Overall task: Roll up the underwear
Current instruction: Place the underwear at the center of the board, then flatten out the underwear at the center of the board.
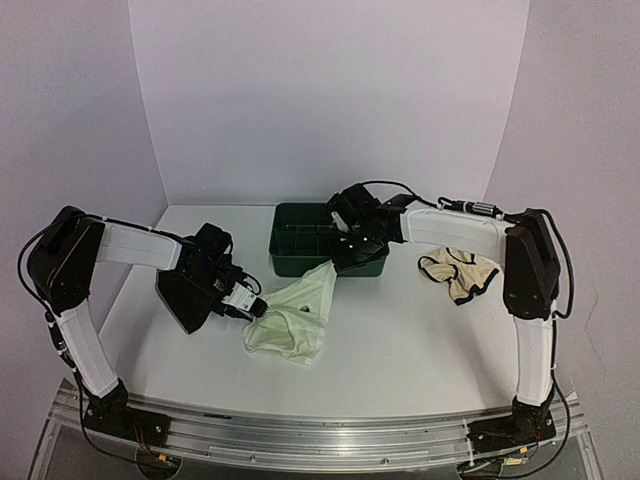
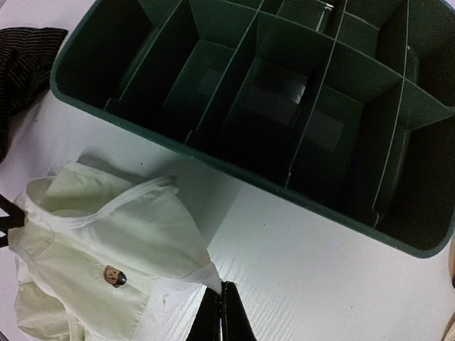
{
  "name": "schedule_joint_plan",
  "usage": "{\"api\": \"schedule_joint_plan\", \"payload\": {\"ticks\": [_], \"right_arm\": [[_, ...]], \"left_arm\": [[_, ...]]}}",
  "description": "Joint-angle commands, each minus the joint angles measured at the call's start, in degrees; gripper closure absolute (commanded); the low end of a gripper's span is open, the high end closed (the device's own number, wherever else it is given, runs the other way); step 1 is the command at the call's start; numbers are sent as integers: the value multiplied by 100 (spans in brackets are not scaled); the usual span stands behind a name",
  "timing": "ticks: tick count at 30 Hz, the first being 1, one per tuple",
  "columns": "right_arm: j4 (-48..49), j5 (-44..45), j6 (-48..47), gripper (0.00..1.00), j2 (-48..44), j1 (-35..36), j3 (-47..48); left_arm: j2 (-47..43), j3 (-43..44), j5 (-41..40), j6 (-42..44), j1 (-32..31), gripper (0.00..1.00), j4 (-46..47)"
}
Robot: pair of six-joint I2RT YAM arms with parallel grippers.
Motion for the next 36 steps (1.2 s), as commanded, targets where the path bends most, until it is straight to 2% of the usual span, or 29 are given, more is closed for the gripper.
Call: {"api": "schedule_joint_plan", "payload": {"ticks": [1, 3, 6, 8, 11, 13, 16, 19, 23, 29, 36], "right_arm": [[101, 15, -20, 100, 133, 6, 234], [93, -75, 228, 100, 50, 7, 108], [86, -92, 641, 100, -91, 9, -102], [76, -80, 927, 100, -174, 5, -223], [61, -203, 1428, 100, -261, 8, -325], [46, -342, 1770, 100, -287, 5, -374], [5, -535, 2298, 100, -336, 11, -478], [-35, -604, 2678, 100, -482, 0, -650], [-46, -655, 2921, 100, -730, -12, -906], [-36, -673, 3013, 100, -1003, -13, -1177], [-40, -616, 2956, 100, -1112, -10, -1288]], "left_arm": [[17, 434, -78, 302, 63, 20, 28], [-189, 534, 73, 289, 65, 13, 6], [-562, 687, 392, 218, 45, 11, -147], [-775, 846, 654, 174, -78, 12, -576], [-1084, 914, 800, -329, -752, 18, -1117], [-1136, 884, 893, -1054, -1287, 22, -1205], [-884, 813, 989, -2530, -2074, 27, -906], [-673, 504, 846, -3677, -2650, 29, 42], [-206, 361, 231, -4496, -3063, 30, 1188], [394, 414, -603, -4760, -3142, 32, 1855], [786, 562, -1025, -5076, -3178, 38, 1935]]}}
